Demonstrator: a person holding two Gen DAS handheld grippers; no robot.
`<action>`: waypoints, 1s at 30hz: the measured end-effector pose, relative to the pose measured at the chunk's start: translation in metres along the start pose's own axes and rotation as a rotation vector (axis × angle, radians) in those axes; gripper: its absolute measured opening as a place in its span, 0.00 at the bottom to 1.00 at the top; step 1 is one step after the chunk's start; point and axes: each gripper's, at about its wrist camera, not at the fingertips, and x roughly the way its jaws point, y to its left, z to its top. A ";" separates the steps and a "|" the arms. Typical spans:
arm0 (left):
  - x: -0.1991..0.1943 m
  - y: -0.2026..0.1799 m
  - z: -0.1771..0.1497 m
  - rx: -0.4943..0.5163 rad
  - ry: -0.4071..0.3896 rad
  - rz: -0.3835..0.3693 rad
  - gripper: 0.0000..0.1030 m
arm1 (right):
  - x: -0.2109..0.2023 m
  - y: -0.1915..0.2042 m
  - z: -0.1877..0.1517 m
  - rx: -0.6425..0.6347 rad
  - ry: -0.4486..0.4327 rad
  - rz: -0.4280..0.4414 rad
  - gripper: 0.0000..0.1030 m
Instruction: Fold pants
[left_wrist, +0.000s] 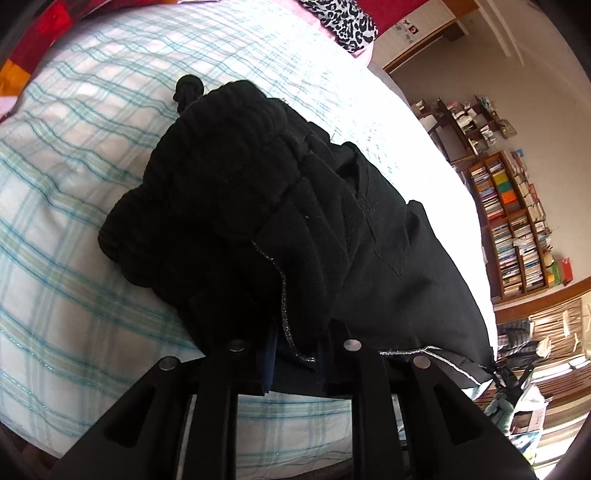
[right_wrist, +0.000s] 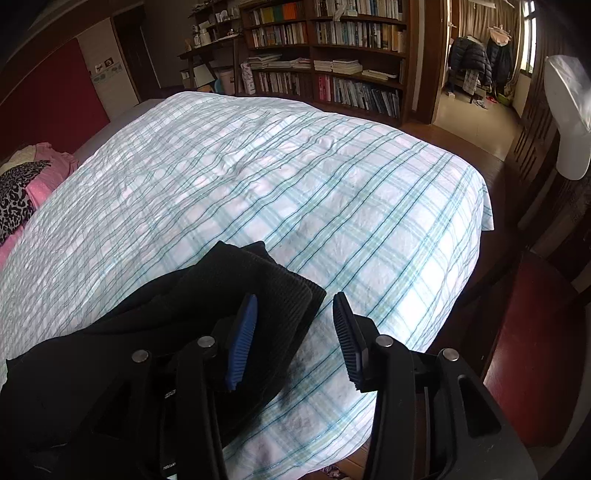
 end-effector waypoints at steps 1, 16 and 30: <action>-0.004 -0.004 0.001 0.015 -0.009 0.013 0.24 | -0.005 0.000 0.000 0.002 -0.012 0.001 0.43; -0.061 -0.013 0.017 0.066 -0.187 0.130 0.42 | -0.064 0.125 -0.033 -0.282 -0.108 0.179 0.46; -0.024 -0.009 0.035 -0.040 -0.124 -0.015 0.59 | -0.115 0.275 -0.171 -0.835 0.123 0.645 0.50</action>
